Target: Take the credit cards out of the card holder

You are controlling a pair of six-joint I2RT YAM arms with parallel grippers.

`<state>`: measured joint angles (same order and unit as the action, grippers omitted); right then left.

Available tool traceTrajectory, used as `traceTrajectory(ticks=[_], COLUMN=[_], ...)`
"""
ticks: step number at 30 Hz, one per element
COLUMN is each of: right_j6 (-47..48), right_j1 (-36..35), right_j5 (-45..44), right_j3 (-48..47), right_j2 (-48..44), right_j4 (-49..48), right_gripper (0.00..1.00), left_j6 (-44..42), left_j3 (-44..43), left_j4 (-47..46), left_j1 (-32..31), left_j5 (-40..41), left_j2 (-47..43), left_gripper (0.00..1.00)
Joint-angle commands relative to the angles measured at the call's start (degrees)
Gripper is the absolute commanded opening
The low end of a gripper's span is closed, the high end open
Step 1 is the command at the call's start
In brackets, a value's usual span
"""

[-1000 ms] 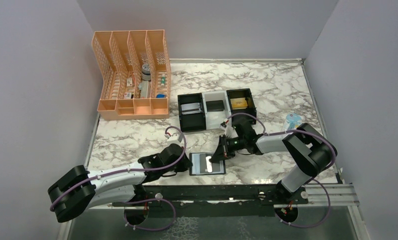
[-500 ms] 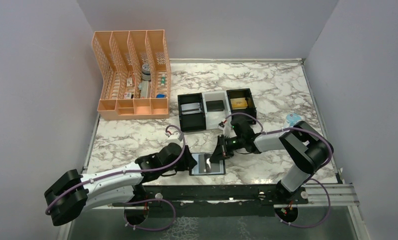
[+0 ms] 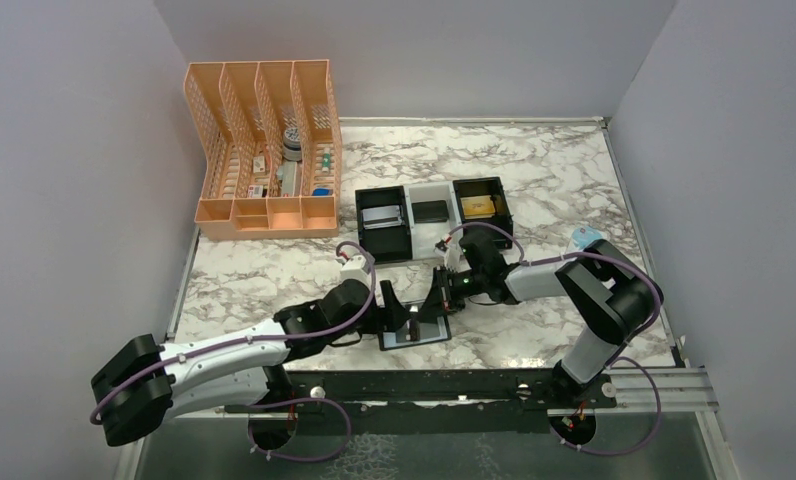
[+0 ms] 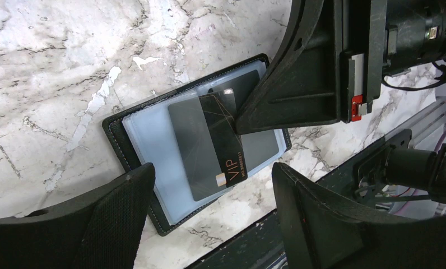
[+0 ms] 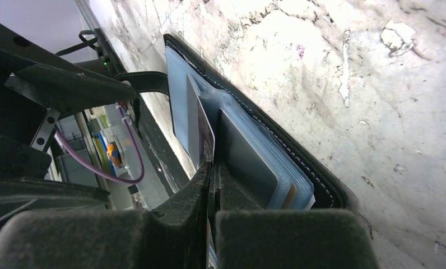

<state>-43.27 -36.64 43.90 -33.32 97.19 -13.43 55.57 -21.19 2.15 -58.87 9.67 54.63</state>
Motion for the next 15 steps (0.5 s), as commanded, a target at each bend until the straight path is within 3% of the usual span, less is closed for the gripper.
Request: traceTrajectory(ticks=[1, 4, 7, 12, 15], right_j6=[0.64, 0.16, -1.79, -3.32, -4.28], right_j1=[0.08, 0.09, 0.08, 0.11, 0.08], right_j5=[-2.12, -2.11, -2.51, -2.69, -2.36], right_j3=[-0.43, -0.07, 1.28, 2.35, 3.42], right_j2=[0.17, -0.26, -0.66, -0.83, -0.85], right_j4=[-0.55, -1.10, -3.30, -5.05, -6.47], right_gripper=[0.01, 0.01, 0.01, 0.01, 0.01], left_j6=[1.46, 2.16, 3.33, 4.25, 6.26], left_j3=[-0.92, 0.33, 1.54, 2.29, 4.53], left_j4=[-3.81, -11.53, -21.57, -20.65, -19.98], left_j1=[-0.19, -0.19, -0.19, -0.19, -0.19], left_j5=[3.02, -0.90, -5.94, -6.28, -5.08], left_j2=[0.99, 2.97, 5.78, 10.24, 10.58], left_gripper=[0.80, 0.73, 0.52, 0.38, 0.36])
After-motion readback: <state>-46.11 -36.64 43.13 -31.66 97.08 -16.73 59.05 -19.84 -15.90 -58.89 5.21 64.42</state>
